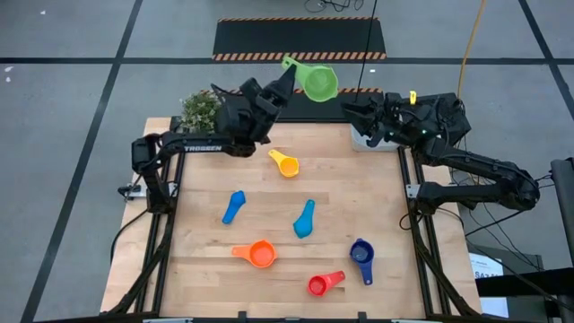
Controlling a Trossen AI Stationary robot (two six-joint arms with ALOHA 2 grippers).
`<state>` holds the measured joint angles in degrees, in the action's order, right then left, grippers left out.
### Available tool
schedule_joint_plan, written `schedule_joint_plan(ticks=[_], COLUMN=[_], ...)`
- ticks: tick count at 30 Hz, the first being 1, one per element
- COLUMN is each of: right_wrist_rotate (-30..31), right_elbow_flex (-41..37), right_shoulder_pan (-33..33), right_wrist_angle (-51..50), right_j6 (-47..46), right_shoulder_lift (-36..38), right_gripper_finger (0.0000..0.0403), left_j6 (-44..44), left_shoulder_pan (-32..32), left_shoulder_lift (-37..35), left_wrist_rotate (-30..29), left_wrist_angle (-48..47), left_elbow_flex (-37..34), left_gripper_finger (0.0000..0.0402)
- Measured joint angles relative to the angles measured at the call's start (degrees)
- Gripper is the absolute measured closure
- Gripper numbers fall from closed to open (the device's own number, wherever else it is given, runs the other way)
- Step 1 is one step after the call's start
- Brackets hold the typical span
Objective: Nest measuring cups in basket
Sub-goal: Stack the green measuring cup on the orange measuring cup
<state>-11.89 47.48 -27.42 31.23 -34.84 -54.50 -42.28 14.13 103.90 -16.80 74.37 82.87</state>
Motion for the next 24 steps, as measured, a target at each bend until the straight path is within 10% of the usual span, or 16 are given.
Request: schedule_joint_plan(ticks=[24], right_wrist_rotate=[-1.3], right_elbow_flex=[0.0], right_shoulder_pan=[0.0], right_wrist_angle=[7.0], right_j6=[-5.1], right_shoulder_lift=[-2.4], right_gripper_finger=[0.0222], left_j6=[5.9], left_shoulder_pan=[-2.4], left_shoulder_lift=[0.0], left_wrist_rotate=[-0.8], left_wrist_angle=[-3.8], left_elbow_flex=[0.0], left_gripper_finger=[0.0397])
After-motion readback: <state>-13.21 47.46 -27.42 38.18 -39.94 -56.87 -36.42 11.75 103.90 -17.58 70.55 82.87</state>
